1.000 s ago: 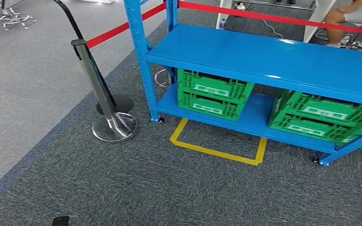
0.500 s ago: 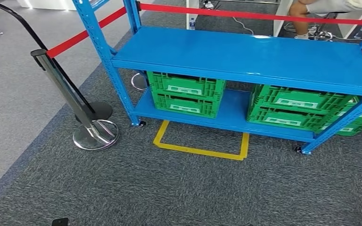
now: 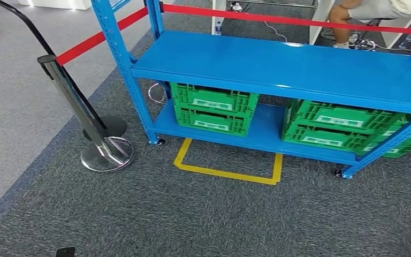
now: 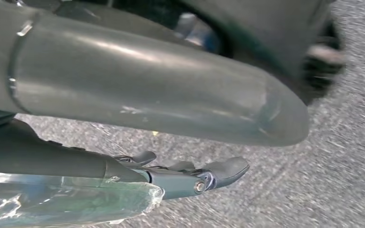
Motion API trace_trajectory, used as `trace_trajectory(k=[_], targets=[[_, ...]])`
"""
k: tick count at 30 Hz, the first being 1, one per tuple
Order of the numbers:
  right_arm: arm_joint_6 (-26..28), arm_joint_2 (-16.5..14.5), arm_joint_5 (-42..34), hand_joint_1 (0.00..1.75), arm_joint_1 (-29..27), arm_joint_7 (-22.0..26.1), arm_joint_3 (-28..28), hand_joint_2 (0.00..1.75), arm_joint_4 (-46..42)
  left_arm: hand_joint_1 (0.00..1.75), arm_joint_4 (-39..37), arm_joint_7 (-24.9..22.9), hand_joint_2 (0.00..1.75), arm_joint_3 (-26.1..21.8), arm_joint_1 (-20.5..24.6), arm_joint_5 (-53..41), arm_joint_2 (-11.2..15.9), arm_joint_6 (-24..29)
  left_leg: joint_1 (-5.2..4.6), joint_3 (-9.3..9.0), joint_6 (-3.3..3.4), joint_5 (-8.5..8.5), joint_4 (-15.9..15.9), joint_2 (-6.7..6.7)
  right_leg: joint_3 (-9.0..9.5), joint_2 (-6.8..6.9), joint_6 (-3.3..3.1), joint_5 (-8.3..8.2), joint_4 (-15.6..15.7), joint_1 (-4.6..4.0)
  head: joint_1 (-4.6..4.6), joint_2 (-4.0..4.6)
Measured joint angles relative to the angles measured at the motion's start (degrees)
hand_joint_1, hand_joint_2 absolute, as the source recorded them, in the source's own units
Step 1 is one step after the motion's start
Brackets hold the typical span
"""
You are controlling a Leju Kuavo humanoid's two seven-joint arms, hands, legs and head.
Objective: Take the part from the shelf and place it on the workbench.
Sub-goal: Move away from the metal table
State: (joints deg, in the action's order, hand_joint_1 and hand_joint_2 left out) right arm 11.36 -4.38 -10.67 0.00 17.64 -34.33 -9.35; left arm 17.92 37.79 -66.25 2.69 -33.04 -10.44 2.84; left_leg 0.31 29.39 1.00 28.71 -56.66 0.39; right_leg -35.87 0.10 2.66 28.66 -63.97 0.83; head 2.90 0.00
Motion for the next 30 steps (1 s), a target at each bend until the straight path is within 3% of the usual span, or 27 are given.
trace_trajectory(k=[2,5,7,8,10,11,12,13,15,16,17,21,22,24,26,27,28,30], targets=[[-0.02,-0.02,0.0,0.0,0.12,0.03,-0.05,0.0,-0.01,0.0,0.0,0.0,0.0,-0.01,0.01,-0.04,0.04,-0.04,-0.2,-0.4,-0.65,0.59,-0.16,0.07,2.78,0.33,-0.47,-1.12,5.04,-0.08,-0.04,-0.01],[-0.06,-0.02,-0.01,0.0,0.03,0.01,-0.14,0.0,-0.02,0.0,0.0,0.0,0.0,-0.02,0.08,-0.06,0.09,-0.04,-0.24,-0.67,-1.51,1.07,-0.17,0.2,3.41,0.11,-1.8,-0.41,5.72,-0.24,-0.45,-0.01],[-0.06,-0.02,-0.02,0.0,-0.04,0.02,-0.16,0.0,-0.02,0.0,0.0,0.01,0.0,-0.02,0.17,-0.08,0.12,-0.04,-0.1,-0.02,-2.11,2.37,-2.14,0.13,3.88,0.0,-2.58,-0.17,5.93,-0.12,-0.72,-0.01],[-0.06,-0.02,-0.02,0.0,0.01,0.03,-0.16,0.0,-0.02,0.0,0.0,0.02,0.0,-0.02,0.2,-0.1,0.14,-0.04,-0.04,1.3,-2.36,3.7,-4.86,0.07,4.19,-0.03,-2.94,-0.02,6.03,-0.05,-0.89,-0.02],[-0.06,-0.02,-0.01,0.0,0.08,0.04,-0.17,0.0,-0.02,0.0,0.0,0.02,0.0,-0.02,0.2,-0.16,0.13,-0.04,-0.01,5.86,-2.62,6.77,-12.98,0.02,4.68,-0.09,-3.45,0.48,6.03,-0.16,-1.12,-0.02],[-0.06,-0.02,-0.01,0.0,0.06,0.03,-0.18,0.0,-0.02,0.0,0.0,0.02,0.0,-0.02,0.14,-0.19,0.13,-0.04,0.0,7.99,-2.61,7.39,-16.21,0.02,4.99,-0.17,-3.57,0.76,6.03,-0.25,-1.1,-0.02],[-0.06,-0.02,-0.01,0.0,0.02,0.03,-0.19,0.0,-0.02,0.0,0.0,0.02,0.0,-0.02,0.05,-0.21,0.13,-0.04,-0.02,9.35,-2.5,6.87,-17.68,0.02,5.39,-0.32,-3.61,1.09,6.03,-0.35,-1.11,-0.02],[-0.06,-0.02,-0.02,0.0,-0.02,0.02,-0.19,0.0,-0.02,0.0,0.0,0.02,0.0,-0.02,-0.03,-0.23,0.14,-0.04,-0.06,9.6,-2.26,5.13,-16.9,0.0,5.87,-0.49,-3.61,1.42,6.03,-0.46,-1.13,-0.01],[-0.06,-0.07,-0.02,0.0,-0.01,0.03,-0.19,0.0,-0.02,0.0,0.01,0.02,0.0,-0.04,-0.11,-0.26,0.3,-0.04,-0.37,7.52,-1.23,-0.13,-10.26,-0.1,6.84,-0.79,-3.53,2.18,6.09,-0.62,-1.12,-0.01],[-0.07,-0.13,-0.02,0.0,0.01,0.03,-0.19,0.0,-0.02,0.0,0.01,0.02,0.0,-0.05,-0.11,-0.32,0.41,-0.04,-0.58,6.16,-0.58,-1.83,-6.78,-0.13,7.11,-0.91,-3.35,2.62,6.12,-0.75,-1.09,0.0],[-0.07,-0.2,-0.12,0.0,0.05,0.04,-0.19,0.0,-0.03,0.0,0.01,0.03,0.0,-0.07,-0.05,-0.37,0.53,-0.04,-0.8,5.0,-0.1,-2.46,-4.05,-0.16,7.21,-0.95,-3.08,3.0,6.21,-0.79,-1.11,0.0],[-0.1,-0.29,-0.51,0.0,0.04,0.05,-0.21,0.0,-0.04,0.0,0.01,0.03,0.0,-0.09,0.01,-0.45,0.52,-0.04,-0.77,2.83,0.68,-1.61,-0.4,-0.24,8.55,-0.74,-1.4,3.12,6.09,-0.76,-1.2,-0.01],[-0.11,-0.28,-0.51,0.0,0.11,0.06,-0.22,0.0,-0.04,0.0,0.01,0.03,0.0,-0.1,-0.02,-0.45,0.48,-0.04,-0.59,2.18,0.84,-1.6,-0.01,-0.27,8.12,-0.66,-1.09,3.68,5.21,-0.75,-1.07,-0.01],[-0.1,-0.27,-0.51,0.0,0.33,0.06,-0.23,0.0,-0.04,0.0,0.01,0.04,0.0,-0.12,-0.01,-0.45,0.47,-0.05,-0.39,1.28,0.95,-1.28,0.33,-0.27,5.19,-0.57,-0.64,6.14,0.07,-0.58,-0.79,-0.01],[-0.11,-0.26,-0.51,0.0,0.34,0.03,-0.25,0.0,-0.04,0.0,0.0,0.04,0.0,-0.13,0.0,-0.45,0.42,-0.06,-0.4,0.73,0.94,-0.56,0.32,-0.24,0.45,-0.55,-0.07,8.53,-6.82,-0.37,-0.72,-0.01],[-0.12,-0.25,-0.51,0.0,0.21,0.02,-0.26,0.0,-0.04,0.0,0.0,0.04,0.0,-0.13,-0.04,-0.45,0.39,-0.06,-0.39,0.27,0.89,-0.15,0.32,-0.25,-1.15,-0.55,0.21,8.54,-8.4,-0.29,-0.73,-0.01],[-0.12,-0.23,-0.51,0.0,0.07,0.01,-0.28,0.0,-0.04,0.0,0.0,0.04,0.0,-0.13,-0.09,-0.45,0.36,-0.06,-0.34,-0.36,0.78,0.32,0.31,-0.27,-1.75,-0.52,0.37,7.25,-7.83,-0.21,-0.71,0.0],[-0.11,-0.19,-0.51,0.0,-0.1,0.0,-0.3,0.0,-0.03,0.0,0.0,0.04,0.0,-0.15,-0.16,-0.45,0.31,-0.06,-0.17,-1.89,0.36,1.42,0.32,-0.28,-0.35,-0.29,0.41,2.1,-1.52,-0.04,-0.69,0.0]])
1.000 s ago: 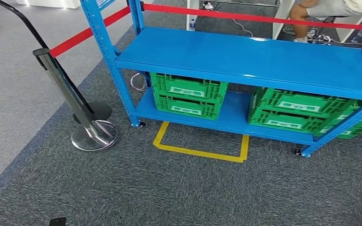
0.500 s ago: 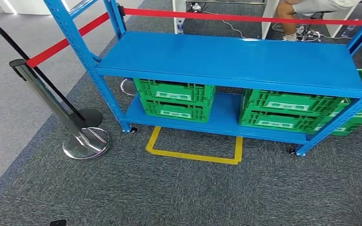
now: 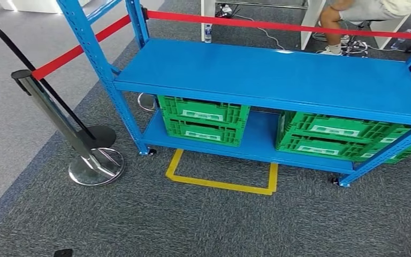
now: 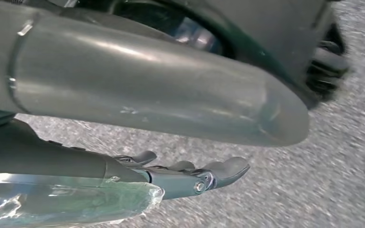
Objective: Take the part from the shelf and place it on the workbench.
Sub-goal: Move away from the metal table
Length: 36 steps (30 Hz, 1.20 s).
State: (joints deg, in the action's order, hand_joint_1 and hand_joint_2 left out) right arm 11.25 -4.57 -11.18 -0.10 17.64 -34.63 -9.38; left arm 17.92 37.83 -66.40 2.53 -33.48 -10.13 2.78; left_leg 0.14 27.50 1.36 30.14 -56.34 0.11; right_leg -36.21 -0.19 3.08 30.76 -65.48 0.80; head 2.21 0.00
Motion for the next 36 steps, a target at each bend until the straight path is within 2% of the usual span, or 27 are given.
trace_trajectory(k=[1,2,5,7,8,10,11,12,13,14,16,17,18,19,22,23,24,26,27,28,29,31,32,33,35,36], targets=[[0.0,0.02,-0.01,0.0,-0.02,0.0,-0.01,0.0,0.01,0.0,0.0,0.0,0.0,-0.02,0.01,0.0,0.01,0.0,0.03,-0.64,-0.32,0.53,-0.04,0.02,0.85,0.18,-0.15,-1.88,3.17,-0.06,0.02,0.0],[0.0,0.02,-0.01,0.0,0.03,0.02,-0.01,0.0,0.01,0.0,0.0,-0.01,0.0,-0.03,0.07,0.0,0.03,0.0,0.0,-0.93,-0.67,0.96,-0.1,0.05,1.62,0.32,-0.55,-2.8,5.26,-0.17,0.03,-0.01],[-0.01,0.02,-0.01,0.0,0.03,0.02,-0.02,0.0,0.01,0.0,0.0,-0.02,0.0,-0.04,0.21,-0.01,0.09,0.0,-0.14,-1.16,-1.58,1.6,-0.25,0.13,2.3,0.25,-2.45,-2.64,6.23,-0.46,-0.29,-0.02],[0.02,0.02,-0.02,0.0,-0.08,0.01,-0.02,0.0,0.01,0.0,0.0,-0.01,0.0,-0.04,0.32,-0.02,0.12,0.0,-0.05,-0.52,-2.05,1.68,-2.23,0.12,2.97,0.15,-3.23,-2.54,6.57,-0.32,-0.5,-0.02],[0.03,0.02,-0.02,0.0,-0.01,0.03,-0.02,0.0,0.01,0.0,0.0,-0.01,0.0,-0.04,0.41,-0.02,0.12,0.0,0.02,0.9,-2.31,2.1,-4.83,0.11,3.42,0.11,-3.55,-2.36,6.74,-0.24,-0.55,-0.01],[0.04,0.02,-0.02,0.0,0.14,0.05,-0.03,0.0,0.01,0.0,0.0,0.0,0.0,-0.04,0.49,-0.02,0.09,-0.01,0.1,5.52,-2.75,4.42,-12.24,0.1,4.21,0.09,-4.04,-1.71,6.91,-0.3,-0.66,-0.01],[0.03,0.02,-0.02,0.0,0.14,0.05,-0.03,0.0,0.01,0.0,0.0,0.0,0.0,-0.04,0.44,-0.02,0.08,-0.01,0.13,7.9,-2.83,5.78,-15.4,0.1,4.61,0.03,-4.17,-1.33,6.91,-0.38,-0.67,-0.01],[0.01,0.02,-0.02,0.0,0.08,0.04,-0.04,0.0,0.01,0.0,0.0,0.0,0.0,-0.05,0.35,-0.02,0.07,-0.01,0.13,9.68,-2.77,6.38,-17.19,0.09,5.1,-0.07,-4.24,-0.92,6.91,-0.51,-0.67,-0.01],[0.0,0.02,-0.02,0.0,0.02,0.03,-0.04,0.0,0.01,0.0,0.0,0.0,0.0,-0.05,0.25,-0.02,0.08,-0.01,0.07,10.66,-2.55,5.75,-17.24,0.09,5.67,-0.19,-4.28,-0.5,6.92,-0.66,-0.67,0.0],[-0.01,0.02,-0.02,0.0,0.0,0.03,-0.04,0.0,0.01,0.0,0.0,0.0,0.0,-0.06,0.18,-0.02,0.09,-0.01,-0.06,10.69,-2.13,3.74,-15.36,0.08,6.29,-0.3,-4.31,-0.08,6.93,-0.85,-0.67,0.0],[-0.05,-0.03,-0.01,0.0,0.05,0.03,-0.04,0.0,0.01,0.0,0.0,0.0,0.0,-0.07,0.13,-0.03,0.24,-0.01,-0.74,9.15,-0.71,-1.58,-8.86,0.07,7.51,-0.43,-4.28,0.75,6.99,-1.16,-0.58,0.0],[-0.08,-0.08,-0.05,0.0,0.08,0.04,-0.03,0.0,0.01,0.0,0.0,0.01,0.0,-0.07,0.14,-0.04,0.32,-0.01,-1.12,8.35,0.04,-2.78,-6.07,0.05,7.82,-0.46,-4.12,1.12,7.05,-1.21,-0.58,-0.01],[-0.14,-0.13,-0.15,0.0,0.1,0.02,-0.03,0.0,0.01,0.0,0.0,0.02,0.0,-0.07,0.16,-0.06,0.39,0.0,-1.44,7.76,0.62,-3.38,-4.23,0.03,7.84,-0.47,-3.87,1.43,7.15,-1.2,-0.6,-0.01],[-0.2,-0.18,-0.28,0.0,0.1,0.02,-0.04,0.0,0.01,0.0,0.0,0.04,0.0,-0.07,0.12,-0.08,0.46,0.0,-1.65,7.45,1.04,-3.16,-3.26,-0.02,7.99,-0.45,-3.51,1.48,7.07,-1.18,-0.61,-0.01],[-0.33,-0.15,-0.51,0.0,0.11,0.02,-0.09,0.0,0.0,0.0,0.01,0.08,0.0,-0.1,0.03,-0.06,0.45,0.02,-1.25,5.63,1.37,-3.61,-1.16,-0.11,8.45,-0.33,-2.38,1.63,6.04,-1.19,-0.75,-0.01],[-0.34,-0.14,-0.51,0.0,0.2,0.01,-0.1,0.0,0.0,0.0,0.01,0.09,0.0,-0.12,0.12,-0.05,0.45,0.02,-1.01,4.95,1.4,-3.56,-0.79,-0.11,7.81,-0.32,-2.01,2.38,4.64,-1.16,-0.64,-0.01],[-0.34,-0.13,-0.51,0.0,0.32,0.01,-0.1,0.0,0.01,0.0,0.01,0.1,0.0,-0.13,0.24,-0.04,0.44,0.02,-0.85,4.51,1.4,-3.44,-0.54,-0.12,6.36,-0.31,-1.68,3.71,2.16,-1.05,-0.51,-0.01],[-0.35,-0.08,-0.51,0.0,0.51,-0.01,-0.11,0.0,0.01,0.0,0.0,0.11,0.0,-0.13,0.38,-0.05,0.34,-0.03,-0.74,4.16,1.4,-2.91,-0.5,-0.13,2.04,-0.29,-1.0,6.65,-4.41,-0.66,-0.31,-0.01],[-0.36,-0.05,-0.51,0.0,0.45,-0.01,-0.13,0.0,0.01,0.0,0.0,0.11,0.0,-0.13,0.34,-0.06,0.27,-0.06,-0.67,3.91,1.26,-2.59,-0.51,-0.13,0.11,-0.27,-0.64,7.26,-6.73,-0.41,-0.31,0.0],[-0.36,-0.02,-0.51,0.0,0.33,-0.02,-0.14,0.0,0.01,0.0,0.0,0.11,0.0,-0.13,0.26,-0.07,0.21,-0.08,-0.54,3.54,1.06,-2.23,-0.52,-0.16,-0.98,-0.25,-0.3,6.71,-7.33,-0.19,-0.32,0.0],[-0.36,0.01,-0.51,0.0,0.21,-0.02,-0.14,0.0,0.01,0.0,0.0,0.11,0.0,-0.13,0.19,-0.07,0.19,-0.09,-0.36,3.01,0.78,-1.82,-0.54,-0.2,-1.04,-0.2,0.05,4.9,-5.92,0.05,-0.3,0.0],[-0.37,0.05,-0.51,0.0,0.06,-0.03,-0.15,0.0,0.01,0.0,0.01,0.11,0.0,-0.14,0.1,-0.05,0.2,-0.11,-0.02,1.72,0.04,-0.86,-0.57,-0.24,0.91,-0.06,0.64,-0.27,0.57,0.52,-0.26,0.0],[-0.37,0.06,-0.51,0.0,0.1,-0.03,-0.15,0.0,0.0,0.0,0.01,0.11,0.0,-0.14,0.13,-0.05,0.24,-0.13,0.04,1.29,-0.39,-0.4,-0.72,-0.25,1.87,0.07,0.59,-1.34,3.62,0.56,-0.13,0.0],[-0.38,0.07,-0.51,0.0,0.14,-0.03,-0.16,0.0,-0.01,0.0,0.01,0.1,0.0,-0.15,0.18,-0.05,0.28,-0.14,0.02,1.08,-0.82,0.01,-0.85,-0.24,2.57,0.16,0.19,-1.93,5.43,0.53,-0.1,0.0],[-0.4,0.08,-0.51,0.0,0.1,-0.03,-0.17,0.0,-0.01,0.0,0.0,0.09,0.0,-0.15,0.32,-0.06,0.33,-0.15,-0.1,0.86,-1.48,0.51,-1.16,-0.24,3.09,0.26,-1.18,-1.18,6.21,0.32,-0.23,0.0],[-0.4,0.09,-0.53,0.0,0.01,-0.04,-0.17,0.0,0.0,0.0,0.0,0.09,0.0,-0.15,0.34,-0.07,0.34,-0.15,-0.08,0.79,-1.7,0.63,-1.36,-0.23,3.49,0.23,-1.74,-1.48,6.15,0.38,-0.42,-0.01]])
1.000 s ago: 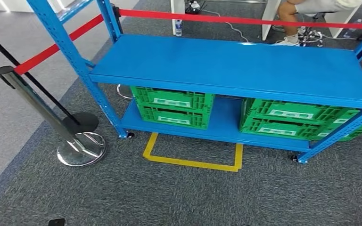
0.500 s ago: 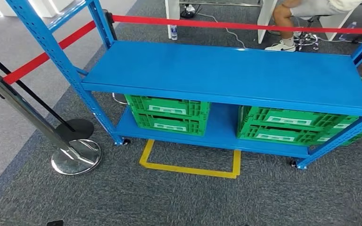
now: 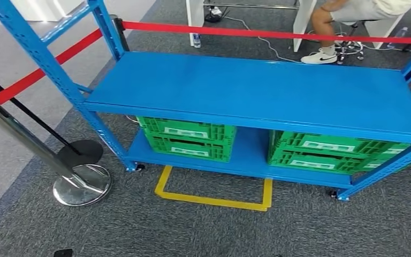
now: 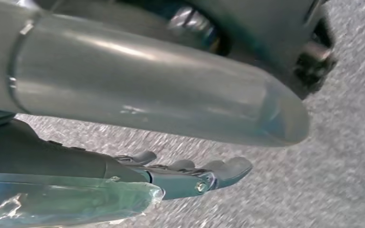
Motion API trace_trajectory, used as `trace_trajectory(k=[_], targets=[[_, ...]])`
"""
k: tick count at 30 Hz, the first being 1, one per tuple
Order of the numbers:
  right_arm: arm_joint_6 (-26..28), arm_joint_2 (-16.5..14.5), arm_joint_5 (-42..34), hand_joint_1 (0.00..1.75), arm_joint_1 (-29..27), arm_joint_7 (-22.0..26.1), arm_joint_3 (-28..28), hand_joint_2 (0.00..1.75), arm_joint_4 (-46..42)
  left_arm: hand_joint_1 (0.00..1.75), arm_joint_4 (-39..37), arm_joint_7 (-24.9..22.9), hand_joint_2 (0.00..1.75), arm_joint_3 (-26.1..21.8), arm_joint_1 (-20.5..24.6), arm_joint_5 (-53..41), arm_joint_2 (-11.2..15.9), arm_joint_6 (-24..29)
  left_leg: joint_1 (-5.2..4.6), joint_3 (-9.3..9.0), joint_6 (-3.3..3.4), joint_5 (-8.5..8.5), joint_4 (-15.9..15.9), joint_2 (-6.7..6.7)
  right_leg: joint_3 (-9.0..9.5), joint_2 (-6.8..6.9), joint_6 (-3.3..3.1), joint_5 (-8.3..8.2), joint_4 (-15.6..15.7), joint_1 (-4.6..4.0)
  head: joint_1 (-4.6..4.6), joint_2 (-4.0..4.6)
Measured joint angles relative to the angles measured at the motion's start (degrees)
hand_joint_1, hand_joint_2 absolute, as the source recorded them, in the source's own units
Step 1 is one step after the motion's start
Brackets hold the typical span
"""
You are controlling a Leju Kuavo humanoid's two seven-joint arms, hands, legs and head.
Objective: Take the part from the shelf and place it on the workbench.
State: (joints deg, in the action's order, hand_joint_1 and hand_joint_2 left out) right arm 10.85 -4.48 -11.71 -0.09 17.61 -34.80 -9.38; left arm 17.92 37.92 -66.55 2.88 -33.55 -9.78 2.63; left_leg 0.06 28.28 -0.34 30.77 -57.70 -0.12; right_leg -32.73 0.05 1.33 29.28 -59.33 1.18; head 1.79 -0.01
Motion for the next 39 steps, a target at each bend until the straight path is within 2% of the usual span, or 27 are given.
trace_trajectory(k=[2,5,6,7,8,9,11,13,15,17,18,19,21,22,23,25,26,27,29,31,33,34,35,36,37,38,39], targets=[[0.02,0.03,-0.03,0.0,-0.09,0.01,0.01,0.0,0.01,0.0,0.0,0.0,0.0,0.0,0.07,0.0,0.02,0.0,0.12,1.11,-0.42,0.31,-2.72,0.0,0.96,-0.04,-0.64,0.17,0.4,0.1,-0.24,-0.01],[0.02,0.04,-0.07,0.0,0.1,0.01,0.0,0.0,0.01,0.0,0.0,0.0,0.0,0.01,0.14,-0.02,-0.04,-0.02,0.21,7.49,-1.06,3.51,-12.89,0.0,2.14,-0.07,-1.34,0.85,0.8,0.08,-0.44,-0.01],[0.02,0.04,-0.07,0.0,0.07,0.01,0.0,0.0,0.01,0.0,0.0,0.0,0.0,0.01,0.1,-0.02,-0.05,-0.03,0.21,9.68,-1.11,4.73,-15.51,0.0,2.55,-0.14,-1.47,1.24,0.81,0.03,-0.42,0.0],[0.02,0.04,-0.07,0.0,0.02,0.01,0.0,0.0,0.01,0.0,0.0,0.0,0.0,0.0,0.02,-0.01,-0.05,-0.03,0.2,11.15,-1.03,5.13,-16.57,0.0,3.08,-0.27,-1.52,1.69,0.81,-0.02,-0.44,0.0],[0.02,0.04,-0.07,0.0,-0.02,0.01,0.0,0.0,0.01,0.0,0.0,0.0,0.0,0.0,-0.05,-0.01,-0.05,-0.02,0.17,11.77,-0.82,4.39,-15.91,0.0,3.71,-0.43,-1.49,2.18,0.82,-0.08,-0.43,0.0],[0.02,0.04,-0.07,0.0,-0.03,0.01,0.0,0.0,0.01,0.0,0.0,0.0,0.0,0.0,-0.1,0.0,-0.04,-0.02,0.07,11.6,-0.46,2.38,-13.61,-0.03,4.42,-0.64,-1.42,2.71,0.85,-0.14,-0.43,0.01],[0.01,0.0,-0.07,0.0,0.04,0.01,0.0,0.0,0.01,0.0,0.0,0.0,0.0,-0.01,-0.2,-0.01,0.04,-0.02,-0.41,10.22,0.58,-3.03,-7.06,-0.57,5.42,-1.08,-1.15,3.71,0.87,-0.27,-0.42,0.01],[-0.05,-0.12,-0.05,0.0,0.22,-0.02,0.0,0.0,0.0,0.0,0.0,0.0,0.0,-0.02,-0.44,0.01,0.21,-0.02,-0.96,9.31,1.48,-5.25,-3.15,-1.54,5.82,-1.7,-0.68,4.73,0.96,-0.43,-0.46,0.0],[-0.15,-0.18,-0.02,0.0,0.36,-0.07,0.0,0.0,-0.02,0.0,0.0,0.0,0.0,-0.04,-0.54,0.09,0.25,-0.06,-1.03,8.74,1.69,-5.34,-2.33,-1.76,6.36,-2.49,-0.17,5.44,1.39,-0.54,-0.52,-0.01],[-0.21,-0.1,0.02,0.0,0.32,-0.14,0.0,0.0,-0.04,0.0,0.0,0.01,0.0,-0.04,-0.23,0.19,0.17,-0.15,-0.73,7.9,1.87,-5.82,-1.61,-1.09,6.45,-2.08,0.32,6.46,0.5,-0.6,-0.38,-0.01],[-0.22,-0.07,0.02,0.0,0.35,-0.2,0.0,0.0,-0.04,0.0,0.0,0.02,0.0,-0.04,-0.02,0.28,0.14,-0.2,-0.59,7.51,2.12,-5.68,-1.29,-0.7,5.49,-1.54,0.57,7.62,-1.51,-0.63,-0.24,-0.01],[-0.22,-0.05,0.02,0.0,0.4,-0.29,0.0,0.0,-0.04,0.0,0.0,0.02,0.0,-0.04,0.1,0.36,0.16,-0.27,-0.6,7.19,2.37,-5.39,-1.19,-0.28,3.61,-0.93,0.75,9.17,-4.77,-0.62,-0.1,-0.01],[-0.22,-0.05,0.02,0.0,0.47,-0.58,0.0,0.0,-0.04,0.0,0.0,0.02,0.0,-0.05,0.16,0.54,0.18,-0.54,-0.72,6.65,2.7,-4.62,-1.19,0.53,-1.41,-0.57,0.93,11.71,-12.22,-0.61,0.02,-0.01],[-0.22,-0.05,0.02,0.0,0.39,-0.69,0.0,0.0,-0.04,0.0,0.0,0.02,0.0,-0.06,0.16,0.57,0.17,-0.7,-0.8,6.21,2.76,-4.17,-1.2,0.92,-3.28,-0.53,0.94,11.47,-14.25,-0.63,0.01,-0.01],[-0.22,-0.04,0.02,0.0,0.27,-0.76,0.0,0.0,-0.04,0.0,0.0,0.02,0.0,-0.07,0.16,0.61,0.17,-0.87,-0.87,5.63,2.78,-3.69,-1.21,1.27,-4.1,-0.45,0.86,9.91,-14.15,-0.67,0.03,-0.01],[-0.21,-0.03,0.02,0.0,0.14,-0.77,0.0,0.0,-0.04,0.0,0.0,0.02,0.0,-0.08,0.18,0.63,0.17,-1.13,-1.05,4.09,2.75,-2.62,-1.21,2.04,-2.8,0.55,0.26,4.1,-8.07,-0.97,0.04,-0.01],[-0.2,0.03,0.02,0.0,0.18,-0.77,0.0,0.0,-0.03,0.0,0.0,0.02,0.0,-0.11,0.19,0.63,0.16,-1.2,-1.21,3.41,2.63,-2.11,-1.25,2.46,-1.65,1.85,-0.23,1.87,-4.72,-1.32,0.02,0.0],[-0.19,0.08,0.02,0.0,0.3,-0.75,0.0,0.0,-0.03,0.0,0.0,0.02,0.0,-0.15,0.18,0.63,0.16,-1.24,-1.33,2.98,2.43,-1.7,-1.31,2.84,-0.6,2.97,-0.71,0.52,-2.09,-1.66,-0.03,-0.01],[-0.16,0.19,0.02,0.0,0.53,-0.74,0.0,0.0,-0.03,0.0,0.0,0.01,0.0,-0.24,0.18,0.63,0.16,-1.27,-1.5,2.72,2.0,-1.3,-1.39,3.85,0.13,3.83,-1.29,0.2,-0.51,-2.15,-0.19,-0.01],[-0.16,0.17,0.02,0.0,0.49,-0.73,-0.01,0.0,-0.04,0.0,0.01,0.03,0.0,-0.26,0.29,0.62,0.24,-1.31,-1.52,2.55,1.49,-0.93,-1.44,4.37,0.31,2.6,-1.59,-0.09,0.16,-1.84,-0.29,-0.01],[-0.09,0.18,-0.01,0.0,0.41,-0.7,-0.02,0.0,-0.04,0.0,0.02,0.07,0.87,-0.27,0.38,0.61,0.32,-1.32,-1.24,3.23,0.63,0.79,-3.57,2.6,0.59,1.62,-1.99,-0.43,0.76,-1.24,-0.44,-0.02],[0.04,0.19,-0.02,0.0,0.45,-0.66,-0.02,0.0,-0.04,0.0,0.02,0.08,1.31,-0.3,0.37,0.61,0.35,-1.3,-0.91,4.41,0.14,2.31,-6.23,1.4,0.68,1.21,-2.11,-0.52,0.89,-1.03,-0.55,-0.02],[0.19,0.21,-0.04,0.0,0.54,-0.61,-0.02,0.44,-0.04,0.0,0.02,0.08,1.75,-0.33,0.33,0.61,0.36,-1.24,-0.58,6.12,-0.29,3.98,-9.76,0.73,0.69,0.8,-2.2,-0.54,0.92,-0.91,-0.65,-0.01],[0.32,0.2,-0.03,0.0,0.59,-0.55,-0.02,0.87,-0.04,0.0,0.02,0.07,1.75,-0.36,0.3,0.59,0.37,-1.13,-0.25,7.96,-0.65,5.31,-13.32,0.53,0.69,0.4,-2.21,-0.53,0.92,-0.82,-0.7,-0.01],[0.35,0.2,-0.01,0.0,0.57,-0.51,-0.02,1.31,-0.04,0.0,0.02,0.02,1.75,-0.38,0.26,0.47,0.39,-0.92,0.03,9.32,-0.95,5.68,-15.65,0.5,0.75,0.05,-2.2,-0.5,0.92,-0.75,-0.72,-0.01],[0.31,0.2,0.01,0.0,0.53,-0.46,-0.01,1.75,-0.04,0.0,0.02,-0.13,1.75,-0.37,0.2,0.2,0.42,-0.53,0.28,9.87,-1.19,4.94,-16.15,0.5,0.84,-0.22,-2.13,-0.46,0.91,-0.65,-0.72,-0.01],[0.26,0.2,0.02,0.0,0.5,-0.46,-0.01,1.75,-0.05,0.0,0.02,-0.2,1.75,-0.36,0.17,0.06,0.43,-0.34,0.4,10.09,-1.3,4.45,-16.26,0.51,0.89,-0.34,-2.1,-0.44,0.91,-0.6,-0.72,-0.02]])
